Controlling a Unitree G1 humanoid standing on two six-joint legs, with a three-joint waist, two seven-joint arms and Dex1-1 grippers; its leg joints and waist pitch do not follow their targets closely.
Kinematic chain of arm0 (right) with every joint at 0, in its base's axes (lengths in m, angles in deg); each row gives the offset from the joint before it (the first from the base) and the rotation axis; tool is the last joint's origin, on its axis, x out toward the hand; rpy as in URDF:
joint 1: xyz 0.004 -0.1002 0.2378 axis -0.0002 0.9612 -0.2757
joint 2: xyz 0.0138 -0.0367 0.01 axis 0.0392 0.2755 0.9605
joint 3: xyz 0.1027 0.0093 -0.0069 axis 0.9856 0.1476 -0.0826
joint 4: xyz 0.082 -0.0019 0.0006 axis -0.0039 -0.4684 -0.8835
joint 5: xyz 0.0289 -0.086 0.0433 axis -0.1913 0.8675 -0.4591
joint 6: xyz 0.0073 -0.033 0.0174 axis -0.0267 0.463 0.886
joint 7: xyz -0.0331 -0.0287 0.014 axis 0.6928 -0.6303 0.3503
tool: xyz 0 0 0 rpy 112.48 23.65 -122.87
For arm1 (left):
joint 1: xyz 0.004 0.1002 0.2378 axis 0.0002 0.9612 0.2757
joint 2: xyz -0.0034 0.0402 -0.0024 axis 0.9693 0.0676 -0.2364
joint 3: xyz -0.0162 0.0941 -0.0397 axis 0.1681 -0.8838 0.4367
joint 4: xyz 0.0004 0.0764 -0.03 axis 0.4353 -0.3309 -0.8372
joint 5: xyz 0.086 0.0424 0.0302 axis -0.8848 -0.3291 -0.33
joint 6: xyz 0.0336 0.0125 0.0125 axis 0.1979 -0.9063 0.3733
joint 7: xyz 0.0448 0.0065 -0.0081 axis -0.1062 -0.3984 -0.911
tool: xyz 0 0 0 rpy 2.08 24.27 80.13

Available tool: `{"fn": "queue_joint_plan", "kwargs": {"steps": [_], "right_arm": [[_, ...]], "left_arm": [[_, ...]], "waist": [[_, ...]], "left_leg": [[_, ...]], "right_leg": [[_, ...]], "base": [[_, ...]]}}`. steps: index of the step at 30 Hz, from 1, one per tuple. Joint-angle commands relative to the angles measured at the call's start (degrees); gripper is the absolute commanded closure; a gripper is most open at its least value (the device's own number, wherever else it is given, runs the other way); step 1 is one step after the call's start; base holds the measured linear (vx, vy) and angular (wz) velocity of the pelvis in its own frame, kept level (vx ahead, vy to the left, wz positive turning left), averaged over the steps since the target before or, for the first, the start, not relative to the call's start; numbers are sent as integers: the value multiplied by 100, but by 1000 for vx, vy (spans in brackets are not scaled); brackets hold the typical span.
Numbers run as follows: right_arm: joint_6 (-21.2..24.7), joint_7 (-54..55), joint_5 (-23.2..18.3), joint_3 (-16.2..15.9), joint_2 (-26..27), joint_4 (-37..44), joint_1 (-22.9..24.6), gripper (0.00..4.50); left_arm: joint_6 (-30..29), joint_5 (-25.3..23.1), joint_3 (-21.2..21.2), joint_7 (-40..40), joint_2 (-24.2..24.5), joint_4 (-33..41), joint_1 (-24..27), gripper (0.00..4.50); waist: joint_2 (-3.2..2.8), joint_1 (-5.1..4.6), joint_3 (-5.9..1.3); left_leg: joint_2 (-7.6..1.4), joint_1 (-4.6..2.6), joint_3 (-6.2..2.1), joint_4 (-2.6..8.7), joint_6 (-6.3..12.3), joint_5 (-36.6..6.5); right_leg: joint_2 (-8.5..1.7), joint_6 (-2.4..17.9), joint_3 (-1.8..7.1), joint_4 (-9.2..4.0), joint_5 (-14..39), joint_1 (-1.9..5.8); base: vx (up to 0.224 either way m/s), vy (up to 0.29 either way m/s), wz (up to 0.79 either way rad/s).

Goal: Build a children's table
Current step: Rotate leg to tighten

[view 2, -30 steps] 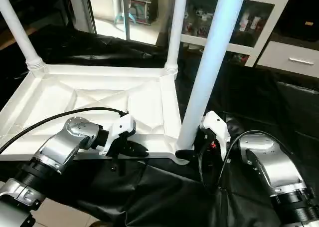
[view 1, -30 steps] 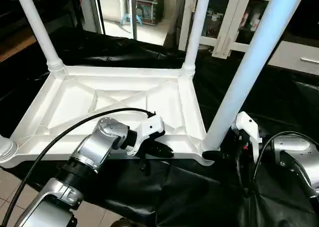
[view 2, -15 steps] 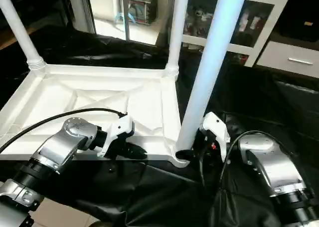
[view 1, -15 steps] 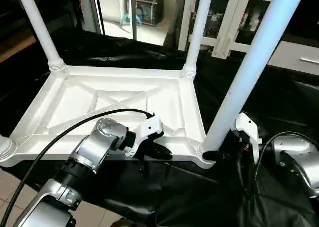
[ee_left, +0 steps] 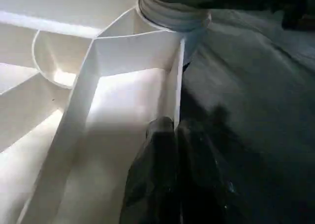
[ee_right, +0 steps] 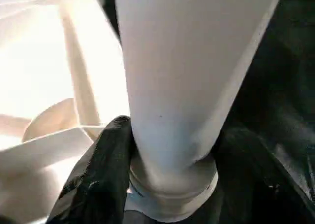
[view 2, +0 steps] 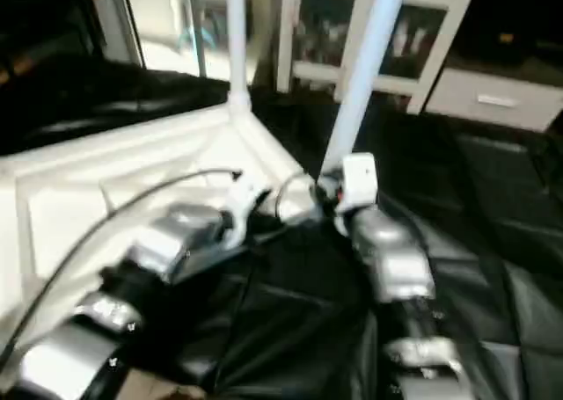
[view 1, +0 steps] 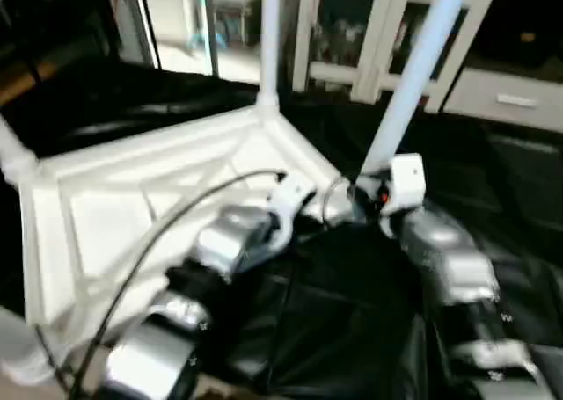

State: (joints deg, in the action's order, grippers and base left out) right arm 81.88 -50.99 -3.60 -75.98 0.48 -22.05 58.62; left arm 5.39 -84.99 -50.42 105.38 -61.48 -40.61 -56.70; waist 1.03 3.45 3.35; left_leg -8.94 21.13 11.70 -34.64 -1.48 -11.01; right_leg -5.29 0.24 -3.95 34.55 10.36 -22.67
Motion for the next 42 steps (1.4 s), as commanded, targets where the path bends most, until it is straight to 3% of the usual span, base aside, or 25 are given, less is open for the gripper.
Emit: {"fn": "queue_joint_plan", "kwargs": {"steps": [1,3,7,11,14,16,17,18,19,20,23,27,31,32,33,34,35,36,39,42], "right_arm": [[135,37,175,-365,209,-245,152,244],[126,134,258,-424,321,-304,99,246],[21,205,247,-399,365,-286,99,247],[-170,-45,76,-356,323,-171,114,247],[-216,-169,2,-194,317,25,185,178],[-198,-234,-22,-161,248,208,257,169],[-158,-316,-47,-162,152,400,341,157],[-143,-337,-56,-163,121,457,367,144],[-119,-378,-70,-149,27,630,450,137],[-108,-440,-85,-130,-86,809,540,133],[72,-611,-202,-39,-290,1141,712,113],[251,-1323,-392,17,-804,1632,988,85],[360,-2169,-815,38,-1173,1867,1117,49],[450,-3031,-1115,-127,-1627,2055,1250,44],[351,-3582,-1051,-403,-2037,2171,1380,32],[351,-3582,-1051,-403,-2037,2171,1380,32],[229,-4162,-1002,-666,-2459,2315,1533,13],[202,-4411,-1034,-735,-2612,2373,1588,8],[210,-4960,-1171,-791,-2890,2476,1670,3],[72,-5234,-1027,-903,-3069,2349,1629,3]], "left_arm": [[425,4,464,-734,-37,-110,-271,450],[458,-43,506,-852,-94,-231,-354,450],[516,-110,490,-918,-53,-348,-404,450],[536,-79,478,-888,9,-411,-376,450],[620,-77,459,-865,55,-534,-396,450],[673,-96,469,-822,93,-608,-409,450],[719,-110,469,-790,141,-634,-407,450],[737,-113,466,-774,156,-641,-406,450],[761,-120,454,-732,194,-638,-392,450],[759,-129,431,-646,261,-619,-361,450],[715,-132,363,-385,391,-511,-259,450],[915,-94,61,511,675,-156,21,450],[1069,-16,-155,1209,866,121,241,450],[1048,91,-250,1648,984,333,394,450],[987,141,-321,1877,1055,464,477,450],[987,141,-321,1877,1055,464,477,450],[937,197,-421,2184,1140,636,564,450],[929,240,-470,2355,1180,727,604,450],[925,387,-600,2824,1284,1029,706,450],[888,513,-726,3206,1376,1336,788,450]], "waist": [[59,8,-367],[84,30,-377],[73,53,-380],[29,63,-373],[19,57,-358],[18,41,-358],[35,-24,-376],[30,-37,-396],[0,-42,-422],[29,-44,-425],[35,-25,-416],[36,16,-389],[22,39,-356],[21,56,-332],[27,57,-328],[7,80,-325],[31,70,-316],[31,96,-334],[60,139,-353],[64,185,-354]], "left_leg": [[-407,-125,-244,501,-107,-1555],[-408,-105,-224,493,1,-1329],[-401,-99,-211,478,125,-1124],[-413,-104,-222,493,94,-1229],[-411,-117,-226,506,44,-1421],[-406,-65,-262,530,40,-1537],[-417,20,-304,554,34,-1392],[-426,38,-317,552,45,-1272],[-433,-15,-296,520,92,-1086],[-415,-52,-249,470,198,-929],[-401,-29,-221,444,452,-615],[-417,-58,-206,448,508,-788],[-442,-90,-220,488,304,-1299],[-464,-100,-232,502,269,-1484],[-475,-90,-233,506,253,-1518],[-493,-121,-234,518,203,-1569],[-486,-123,-228,524,158,-1635],[-488,-111,-243,517,161,-1608],[-485,-90,-216,491,291,-1289],[-495,-89,-209,481,365,-1107]], "right_leg": [[-432,957,295,-526,1840,142],[-436,1049,305,-481,1473,185],[-446,1070,306,-471,1387,199],[-439,1050,300,-482,1512,198],[-435,996,301,-515,1765,180],[-430,879,294,-521,1840,227],[-436,847,281,-472,1628,292],[-438,859,269,-445,1465,319],[-432,979,274,-424,1099,267],[-422,1134,291,-411,772,243],[-423,1346,290,-374,408,264],[-430,1363,290,-429,849,246],[-437,1208,294,-497,1571,223],[-452,1157,299,-521,1786,221],[-451,1123,307,-517,1834,225],[-438,1079,306,-525,1864,200],[-439,1081,308,-530,1933,176],[-457,1068,304,-517,1922,226],[-471,1168,328,-481,1549,205],[-477,1269,326,-452,1395,201]], "base": [[0,0,0],[0,0,0],[0,0,0],[0,0,0],[0,0,0],[0,0,0],[0,0,0],[0,0,0],[0,0,0],[0,0,0],[0,0,0],[0,0,0],[0,0,0],[0,0,0],[0,0,0],[0,0,0],[0,0,0],[0,0,0],[0,0,0],[0,0,0]]}}
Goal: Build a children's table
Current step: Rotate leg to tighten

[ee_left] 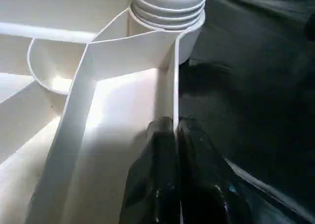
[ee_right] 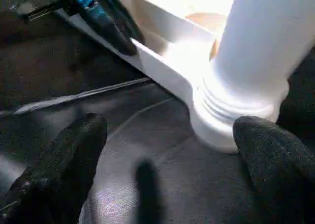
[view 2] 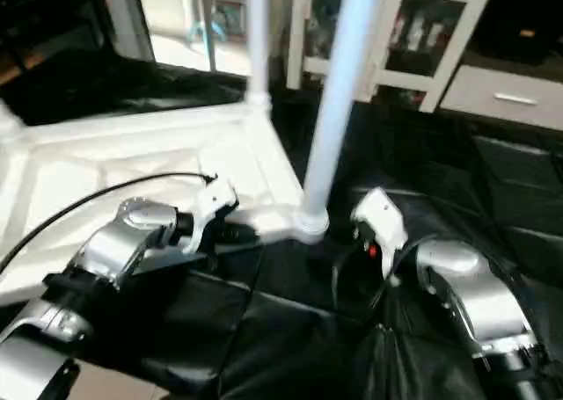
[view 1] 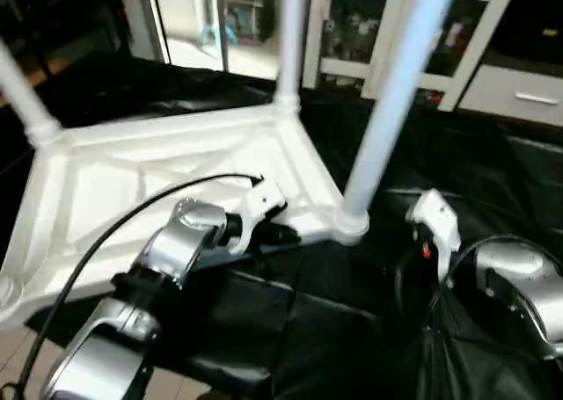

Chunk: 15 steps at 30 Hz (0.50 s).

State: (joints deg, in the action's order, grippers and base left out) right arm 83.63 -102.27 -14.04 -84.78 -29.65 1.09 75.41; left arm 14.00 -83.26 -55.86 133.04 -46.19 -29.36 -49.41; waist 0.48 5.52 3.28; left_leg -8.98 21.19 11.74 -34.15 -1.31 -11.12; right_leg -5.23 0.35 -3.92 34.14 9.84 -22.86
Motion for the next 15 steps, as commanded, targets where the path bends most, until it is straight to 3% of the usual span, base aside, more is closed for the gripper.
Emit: {"fn": "queue_joint_plan", "kwargs": {"steps": [1,2,6,15], "right_arm": [[-151,-212,73,-94,-138,-23,-92,3],[-182,-279,109,-139,-191,-61,-119,3],[-285,-480,175,-301,-360,-207,-254,3],[-509,-662,81,-153,-367,-385,-316,3]], "left_arm": [[-23,370,-220,573,-122,333,94,450],[-54,388,-245,658,-103,412,116,450],[-191,425,-319,937,-7,696,221,450],[-401,427,-339,1138,170,1034,367,450]], "waist": [[128,-6,-341],[129,-16,-335],[124,-6,-334],[86,69,-358]], "left_leg": [[-492,-110,-208,432,329,-1118],[-488,-80,-220,440,317,-1144],[-483,-118,-214,432,285,-1215],[-492,-119,-213,420,303,-1071]], "right_leg": [[-478,1270,318,-418,1503,212],[-484,1250,312,-415,1603,237],[-480,1205,316,-444,1795,206],[-473,1317,314,-388,1409,227]], "base": [[0,0,0],[0,0,0],[0,0,0],[0,0,0]]}}
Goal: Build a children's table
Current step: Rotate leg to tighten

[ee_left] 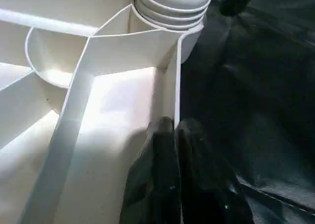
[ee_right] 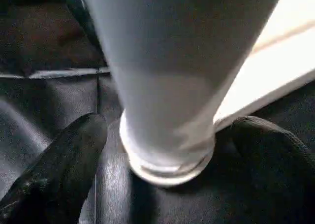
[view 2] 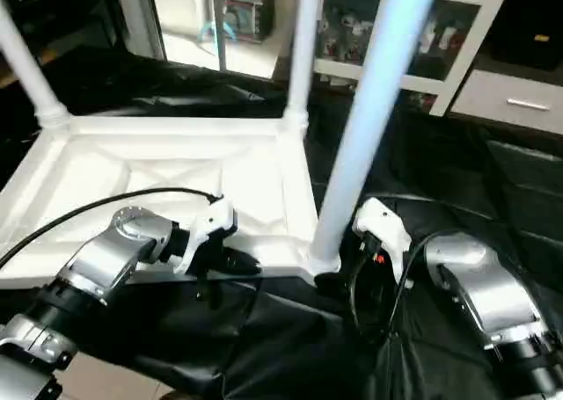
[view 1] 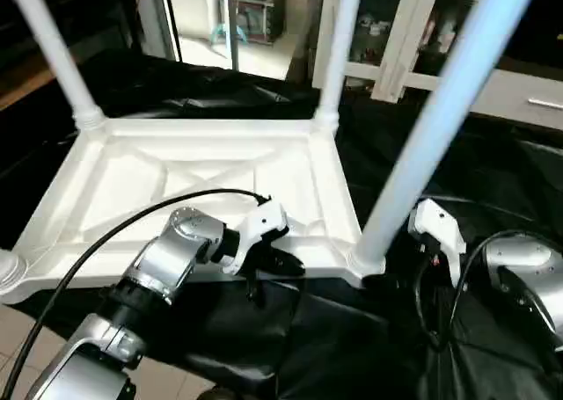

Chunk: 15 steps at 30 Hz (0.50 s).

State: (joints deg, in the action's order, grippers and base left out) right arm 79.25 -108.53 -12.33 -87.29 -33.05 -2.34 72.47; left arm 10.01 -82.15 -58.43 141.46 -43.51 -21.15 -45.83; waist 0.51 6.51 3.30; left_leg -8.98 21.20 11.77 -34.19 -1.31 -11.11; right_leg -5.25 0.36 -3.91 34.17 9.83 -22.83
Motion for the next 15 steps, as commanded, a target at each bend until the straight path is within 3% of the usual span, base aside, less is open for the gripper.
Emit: {"fn": "queue_joint_plan", "kwargs": {"steps": [1,3,4,8,11,12,15], "right_arm": [[-86,-39,-130,115,14,-61,-30,3],[-94,-83,-176,105,101,-103,-32,3],[-103,-117,-174,79,128,-134,-28,32],[-167,-135,-87,3,144,-237,-35,44],[-204,-156,-74,-1,145,-349,-109,69],[-205,-158,-83,-8,141,-361,-123,97],[-219,-202,-84,-27,136,-377,-137,110]], "left_arm": [[-15,307,-84,317,-100,225,11,450],[-37,295,-96,344,-116,236,4,450],[-47,291,-102,350,-127,236,-4,450],[-60,291,-124,356,-130,234,-19,450],[-73,267,-136,364,-125,215,-31,450],[-74,259,-137,369,-124,210,-30,450],[-94,257,-145,375,-121,225,-19,450]], "waist": [[66,-30,-364],[57,-34,-372],[61,-37,-372],[67,-31,-381],[60,-36,-383],[60,-35,-382],[69,-35,-383]], "left_leg": [[-488,-117,-219,425,304,-1054],[-486,-121,-218,420,312,-1046],[-485,-117,-218,420,315,-1066],[-481,-111,-216,411,329,-988],[-479,-115,-214,407,316,-1022],[-478,-117,-213,406,314,-1031],[-480,-116,-214,406,333,-994]], "right_leg": [[-465,1327,311,-387,1372,229],[-461,1361,308,-381,1282,232],[-456,1382,303,-382,1265,231],[-454,1418,302,-364,1168,245],[-455,1436,300,-366,1165,249],[-454,1440,300,-371,1186,248],[-449,1439,299,-360,1140,252]], "base": [[0,0,0],[0,0,0],[0,0,0],[0,0,0],[0,0,0],[0,0,0],[0,0,0]]}}
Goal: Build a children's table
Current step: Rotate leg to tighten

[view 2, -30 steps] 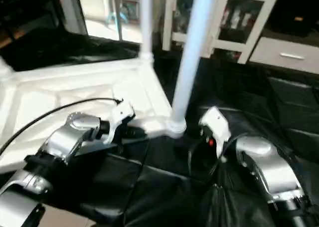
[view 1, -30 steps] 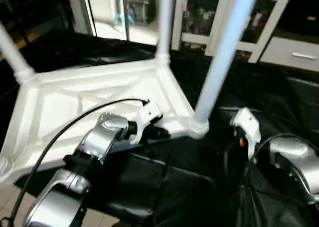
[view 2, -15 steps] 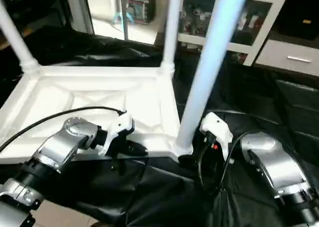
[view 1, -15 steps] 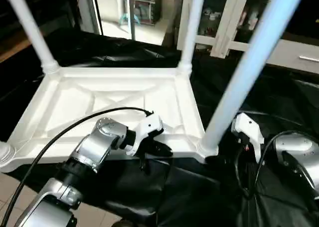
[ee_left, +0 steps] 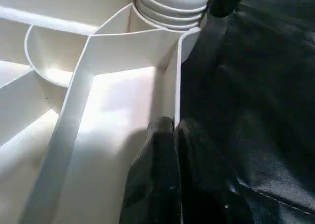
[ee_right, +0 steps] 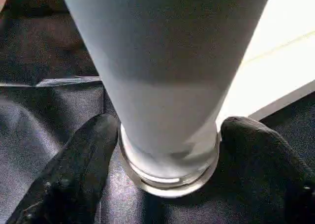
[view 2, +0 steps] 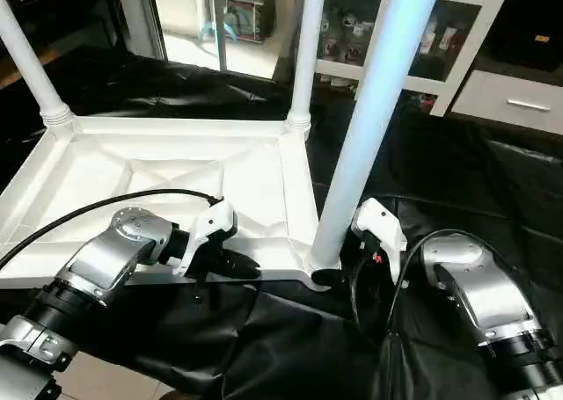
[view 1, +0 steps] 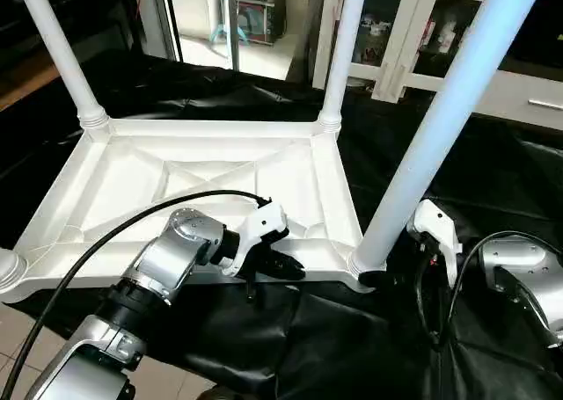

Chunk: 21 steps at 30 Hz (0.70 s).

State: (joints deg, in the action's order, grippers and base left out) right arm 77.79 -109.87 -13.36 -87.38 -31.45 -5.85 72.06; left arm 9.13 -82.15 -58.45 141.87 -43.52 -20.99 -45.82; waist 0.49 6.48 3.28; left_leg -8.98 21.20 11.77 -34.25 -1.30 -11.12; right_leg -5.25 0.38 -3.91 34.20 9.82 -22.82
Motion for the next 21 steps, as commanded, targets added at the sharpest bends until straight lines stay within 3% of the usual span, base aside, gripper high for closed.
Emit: {"fn": "queue_joint_plan", "kwargs": {"steps": [1,10,21], "right_arm": [[-83,-88,26,-22,-23,-35,-98,110],[-136,-274,49,-92,-70,-118,-125,186],[-134,-366,53,-94,-51,-237,-44,195]], "left_arm": [[-12,256,-146,336,-118,215,-16,450],[-93,249,-181,408,-44,257,17,450],[-188,210,-201,367,-57,241,10,450]], "waist": [[76,-29,-385],[83,-34,-378],[78,-60,-385]], "left_leg": [[-479,-117,-212,408,340,-982],[-479,-117,-210,395,369,-997],[-473,-108,-216,390,346,-1005]], "right_leg": [[-450,1438,298,-359,1135,252],[-452,1428,298,-369,1278,243],[-446,1421,301,-363,1256,250]], "base": [[0,0,0],[0,0,0],[0,0,0]]}}
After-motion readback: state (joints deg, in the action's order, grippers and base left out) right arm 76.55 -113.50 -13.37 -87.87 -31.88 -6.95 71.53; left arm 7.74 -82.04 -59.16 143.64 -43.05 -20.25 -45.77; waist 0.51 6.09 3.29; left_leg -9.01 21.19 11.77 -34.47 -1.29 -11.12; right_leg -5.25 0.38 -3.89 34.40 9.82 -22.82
